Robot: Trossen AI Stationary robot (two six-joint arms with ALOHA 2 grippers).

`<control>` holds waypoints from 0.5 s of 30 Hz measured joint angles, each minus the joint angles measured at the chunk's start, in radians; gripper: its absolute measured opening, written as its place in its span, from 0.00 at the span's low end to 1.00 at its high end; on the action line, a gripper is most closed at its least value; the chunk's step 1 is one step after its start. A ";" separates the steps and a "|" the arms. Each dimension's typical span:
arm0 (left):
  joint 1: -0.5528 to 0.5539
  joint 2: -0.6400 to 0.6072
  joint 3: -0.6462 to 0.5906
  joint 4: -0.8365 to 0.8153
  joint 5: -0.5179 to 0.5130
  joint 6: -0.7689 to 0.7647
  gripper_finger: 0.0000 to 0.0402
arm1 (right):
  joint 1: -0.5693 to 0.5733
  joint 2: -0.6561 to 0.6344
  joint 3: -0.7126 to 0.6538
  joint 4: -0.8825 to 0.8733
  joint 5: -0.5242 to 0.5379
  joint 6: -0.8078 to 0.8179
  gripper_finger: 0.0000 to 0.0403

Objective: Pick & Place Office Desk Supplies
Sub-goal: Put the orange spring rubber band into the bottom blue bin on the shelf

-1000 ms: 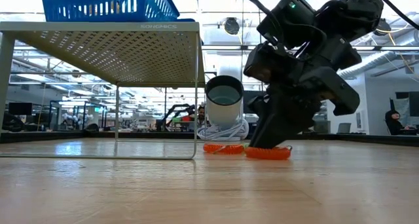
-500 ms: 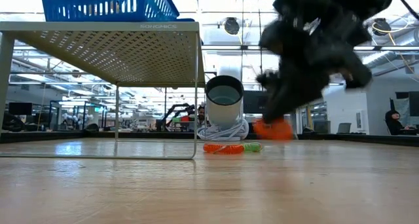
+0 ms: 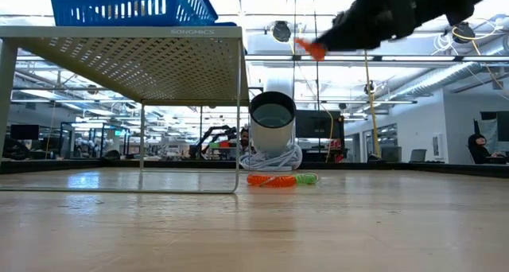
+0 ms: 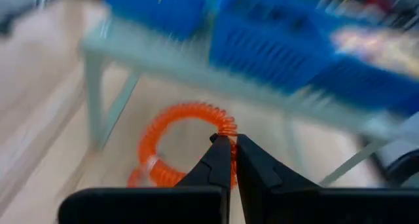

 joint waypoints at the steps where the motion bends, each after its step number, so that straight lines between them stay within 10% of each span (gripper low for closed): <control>1: 0.000 0.000 0.000 0.019 0.000 0.004 0.61 | 0.000 -0.021 -0.029 0.065 0.004 -0.012 0.00; 7: 0.011 0.068 0.000 0.133 0.023 0.075 0.61 | 0.000 -0.048 -0.172 0.463 -0.002 -0.106 0.00; 15: 0.070 0.236 0.000 0.302 0.033 0.107 0.61 | -0.001 -0.047 -0.196 0.511 0.001 -0.116 0.00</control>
